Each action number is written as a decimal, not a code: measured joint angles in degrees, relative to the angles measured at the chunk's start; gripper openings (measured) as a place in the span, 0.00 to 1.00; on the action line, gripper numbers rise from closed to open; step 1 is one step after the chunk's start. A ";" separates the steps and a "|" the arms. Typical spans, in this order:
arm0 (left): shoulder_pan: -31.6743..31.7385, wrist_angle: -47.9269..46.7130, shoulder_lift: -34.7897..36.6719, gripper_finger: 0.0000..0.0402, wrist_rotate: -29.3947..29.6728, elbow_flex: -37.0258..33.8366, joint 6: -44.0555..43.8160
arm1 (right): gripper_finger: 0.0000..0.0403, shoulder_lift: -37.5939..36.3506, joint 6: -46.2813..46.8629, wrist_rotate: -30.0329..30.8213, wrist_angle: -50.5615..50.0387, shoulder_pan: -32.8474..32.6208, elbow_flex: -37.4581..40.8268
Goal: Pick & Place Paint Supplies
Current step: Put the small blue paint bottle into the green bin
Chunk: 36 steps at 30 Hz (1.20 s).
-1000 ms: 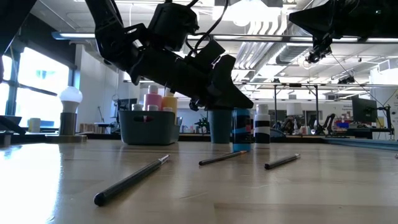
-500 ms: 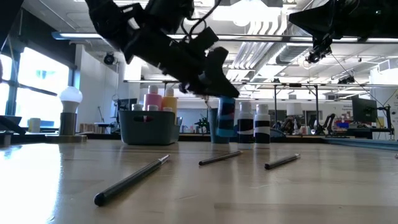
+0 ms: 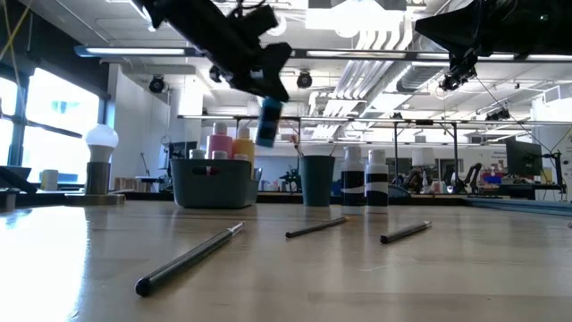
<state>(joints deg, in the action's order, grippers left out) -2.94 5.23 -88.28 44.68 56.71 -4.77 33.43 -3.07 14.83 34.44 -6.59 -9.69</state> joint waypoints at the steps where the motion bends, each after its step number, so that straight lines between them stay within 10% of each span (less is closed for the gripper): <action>1: -0.03 -1.81 1.35 0.30 0.77 -0.05 -0.01 | 0.00 -0.02 0.00 0.02 0.02 0.02 0.00; 21: 4.43 -6.84 6.98 0.30 7.42 -7.38 -10.04 | 0.00 -0.02 0.02 0.02 0.04 0.02 0.00; 36: 10.54 9.26 5.33 0.30 -2.90 -14.52 -11.94 | 0.00 0.00 -0.11 0.22 0.08 0.00 0.00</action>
<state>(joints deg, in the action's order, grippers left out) 7.60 14.49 -82.95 41.78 42.19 -16.70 33.43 -3.18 15.05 34.52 -6.59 -9.69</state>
